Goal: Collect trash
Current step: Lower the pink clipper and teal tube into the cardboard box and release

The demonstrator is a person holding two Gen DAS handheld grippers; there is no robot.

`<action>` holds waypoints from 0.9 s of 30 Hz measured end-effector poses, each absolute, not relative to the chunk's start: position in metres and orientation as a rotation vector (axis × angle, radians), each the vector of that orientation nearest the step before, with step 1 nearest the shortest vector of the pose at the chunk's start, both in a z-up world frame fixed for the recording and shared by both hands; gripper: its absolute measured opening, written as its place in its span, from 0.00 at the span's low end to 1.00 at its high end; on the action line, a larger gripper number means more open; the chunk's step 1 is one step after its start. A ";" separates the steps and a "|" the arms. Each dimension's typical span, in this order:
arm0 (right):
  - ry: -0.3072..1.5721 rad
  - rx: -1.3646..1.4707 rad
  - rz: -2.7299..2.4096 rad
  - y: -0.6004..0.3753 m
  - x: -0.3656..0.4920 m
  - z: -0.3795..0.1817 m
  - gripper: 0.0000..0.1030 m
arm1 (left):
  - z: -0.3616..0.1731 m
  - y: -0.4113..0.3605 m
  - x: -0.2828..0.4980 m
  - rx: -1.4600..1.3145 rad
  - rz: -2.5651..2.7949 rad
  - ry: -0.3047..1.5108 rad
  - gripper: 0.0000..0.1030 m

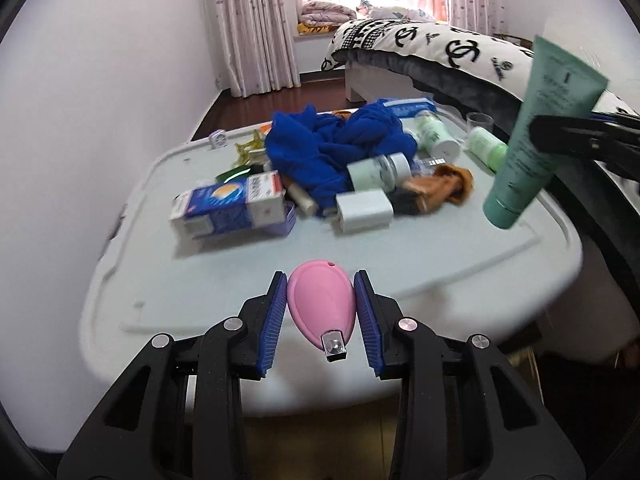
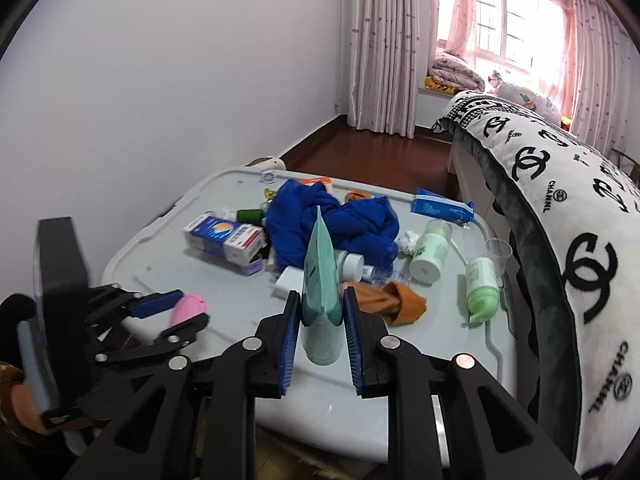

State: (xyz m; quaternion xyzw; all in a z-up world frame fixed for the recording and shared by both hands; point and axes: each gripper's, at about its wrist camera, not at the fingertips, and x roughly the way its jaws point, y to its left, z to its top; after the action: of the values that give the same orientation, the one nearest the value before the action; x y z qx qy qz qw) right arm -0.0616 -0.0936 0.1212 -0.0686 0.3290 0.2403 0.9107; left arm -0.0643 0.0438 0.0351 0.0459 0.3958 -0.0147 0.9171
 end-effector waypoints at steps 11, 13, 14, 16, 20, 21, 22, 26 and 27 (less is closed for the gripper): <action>0.985 -0.008 0.510 -0.072 -0.186 0.021 0.22 | -0.029 0.053 -0.166 0.125 -0.057 1.093 0.34; 1.072 0.022 0.497 -0.070 -0.199 -0.006 0.22 | -0.043 0.060 -0.171 0.097 -0.044 1.157 0.35; 1.119 0.034 0.492 -0.068 -0.205 -0.020 0.23 | -0.049 0.063 -0.171 0.083 -0.039 1.189 0.37; 1.174 0.000 0.462 -0.062 -0.212 -0.039 0.36 | -0.055 0.068 -0.171 0.087 -0.014 1.222 0.59; 1.128 -0.046 0.415 -0.056 -0.213 -0.031 0.88 | -0.047 0.080 -0.170 0.066 0.037 1.207 0.71; 1.112 -0.041 0.416 -0.056 -0.213 -0.028 0.91 | -0.044 0.082 -0.169 0.053 0.041 1.199 0.72; 1.096 -0.032 0.416 -0.057 -0.211 -0.023 0.92 | -0.038 0.085 -0.166 0.040 0.045 1.184 0.75; 1.040 0.014 0.375 -0.067 -0.203 -0.001 0.92 | -0.009 0.088 -0.155 0.042 0.056 1.076 0.75; 1.028 0.022 0.371 -0.070 -0.198 0.006 0.92 | 0.000 0.087 -0.151 0.056 0.057 1.041 0.75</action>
State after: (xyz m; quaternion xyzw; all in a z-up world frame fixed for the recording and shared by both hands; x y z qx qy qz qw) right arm -0.1979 -0.0700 0.0056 0.0105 0.4889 0.1766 0.8542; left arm -0.1511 0.0868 0.0001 0.0268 0.4971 0.0274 0.8669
